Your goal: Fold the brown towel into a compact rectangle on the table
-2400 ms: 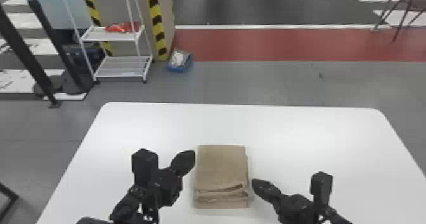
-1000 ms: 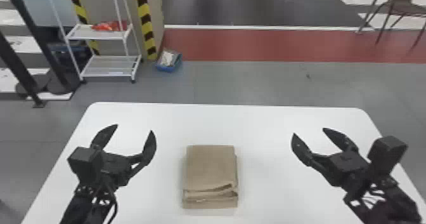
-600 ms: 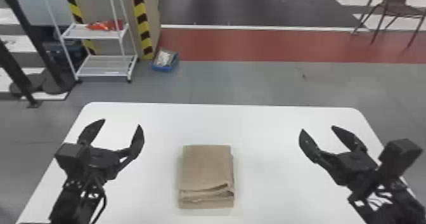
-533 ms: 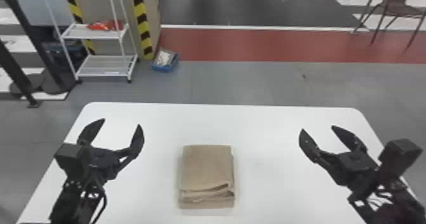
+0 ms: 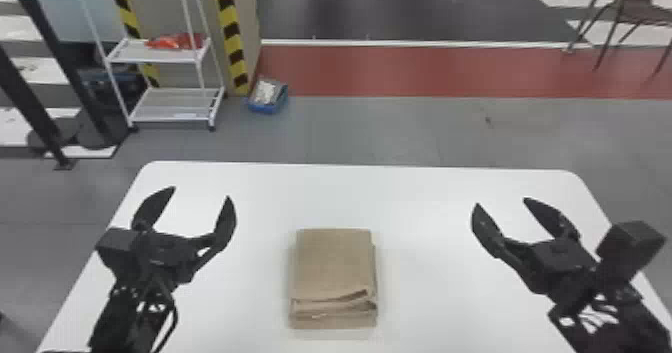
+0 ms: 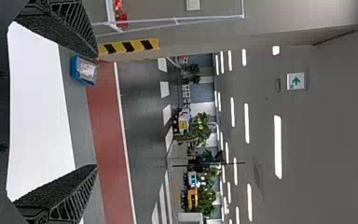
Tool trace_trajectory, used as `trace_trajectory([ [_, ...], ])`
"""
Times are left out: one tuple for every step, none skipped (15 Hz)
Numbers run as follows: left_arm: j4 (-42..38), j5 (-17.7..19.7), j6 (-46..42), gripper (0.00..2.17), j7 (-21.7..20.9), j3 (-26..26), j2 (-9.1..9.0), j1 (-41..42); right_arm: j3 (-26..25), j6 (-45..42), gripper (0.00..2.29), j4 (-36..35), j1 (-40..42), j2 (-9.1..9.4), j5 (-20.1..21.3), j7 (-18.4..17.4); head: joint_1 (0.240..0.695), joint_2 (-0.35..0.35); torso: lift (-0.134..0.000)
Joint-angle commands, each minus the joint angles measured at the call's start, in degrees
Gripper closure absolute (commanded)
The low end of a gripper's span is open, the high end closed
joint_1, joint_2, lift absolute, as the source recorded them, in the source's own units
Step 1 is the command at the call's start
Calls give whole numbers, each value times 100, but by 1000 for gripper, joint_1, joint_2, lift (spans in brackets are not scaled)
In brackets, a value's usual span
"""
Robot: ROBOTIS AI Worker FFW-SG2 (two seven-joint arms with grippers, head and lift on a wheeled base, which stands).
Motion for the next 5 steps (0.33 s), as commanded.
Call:
trace_trajectory([
  [2, -6, 12, 46, -25, -17, -9, 2, 1, -61, 70, 42, -11, 5, -9, 1, 695, -3, 0],
  [-7, 2, 12, 46, -34, -26, -9, 2, 1, -61, 70, 42, -11, 5, -18, 1, 695, -4, 0],
  [-15, 2, 12, 46, -34, -35, -9, 2, 1, -61, 70, 42, -11, 5, -35, 1, 695, -6, 0],
  [-15, 2, 12, 46, -34, -44, -17, 2, 1, -78, 70, 42, -11, 5, -44, 1, 695, -7, 0],
  [-15, 2, 12, 46, -34, -44, -17, 2, 1, -113, 70, 60, -11, 5, -53, 1, 695, -9, 0],
])
